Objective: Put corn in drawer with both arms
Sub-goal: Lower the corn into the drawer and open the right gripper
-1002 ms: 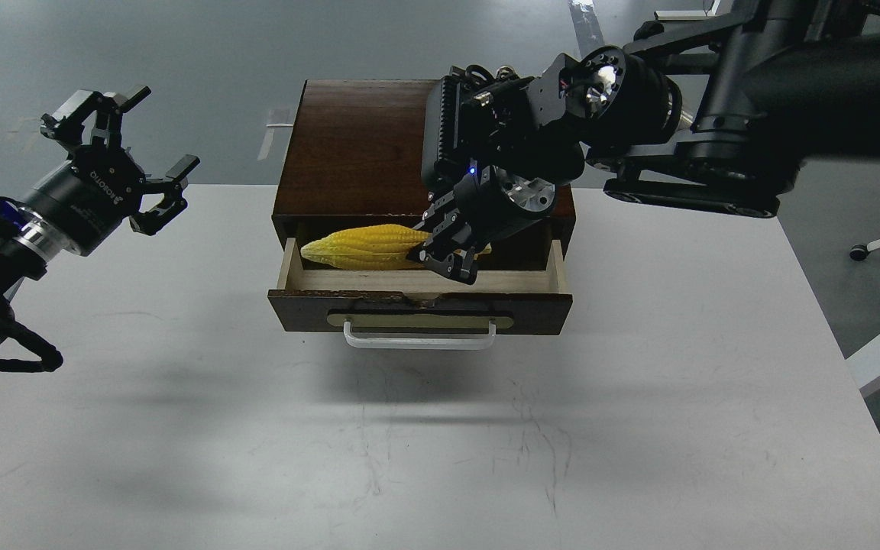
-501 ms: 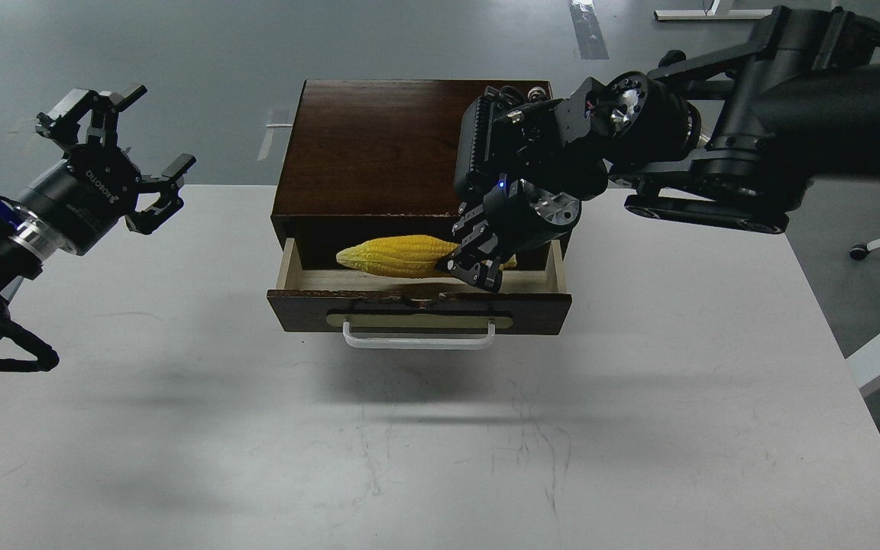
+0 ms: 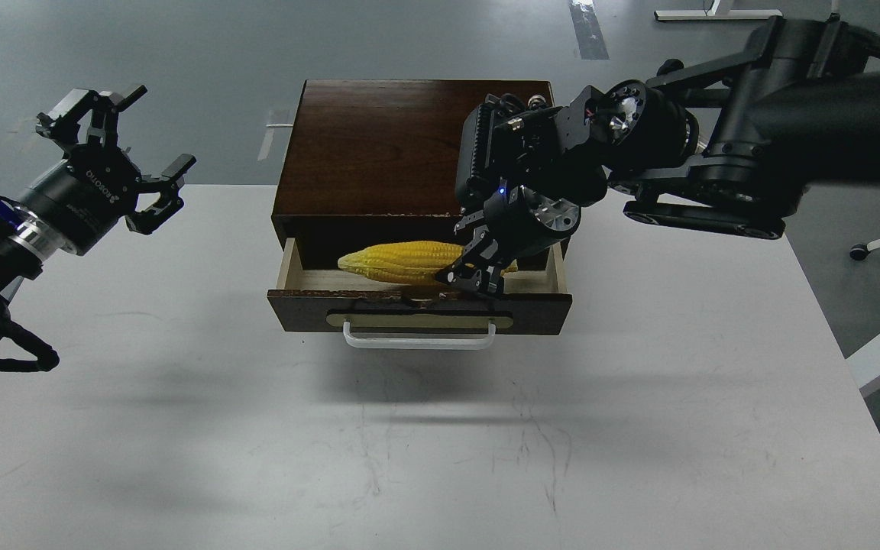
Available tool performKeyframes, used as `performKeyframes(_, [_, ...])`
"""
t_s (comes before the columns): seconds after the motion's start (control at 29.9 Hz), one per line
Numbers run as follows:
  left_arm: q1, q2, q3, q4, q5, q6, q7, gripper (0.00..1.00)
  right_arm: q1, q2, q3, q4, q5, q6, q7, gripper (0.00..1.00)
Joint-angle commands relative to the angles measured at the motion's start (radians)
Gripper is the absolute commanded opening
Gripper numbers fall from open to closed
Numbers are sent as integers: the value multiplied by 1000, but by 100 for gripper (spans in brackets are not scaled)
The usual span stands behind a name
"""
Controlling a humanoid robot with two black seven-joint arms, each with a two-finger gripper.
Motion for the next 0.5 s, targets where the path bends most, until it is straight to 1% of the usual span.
performKeyframes(0.0, [0,0,0,0,0,0,0,98,-1,0,0,0,0,0,0,49])
performKeyframes(0.27, [0,0,-3,0,0,0,0,98,1,0,0,0,0,0,0,51])
performKeyframes(0.33, [0,0,-6,0,0,0,0,98,1,0,0,0,0,0,0,57])
performKeyframes(0.47, [0,0,-6,0,0,0,0,98,1,0,0,0,0,0,0,59])
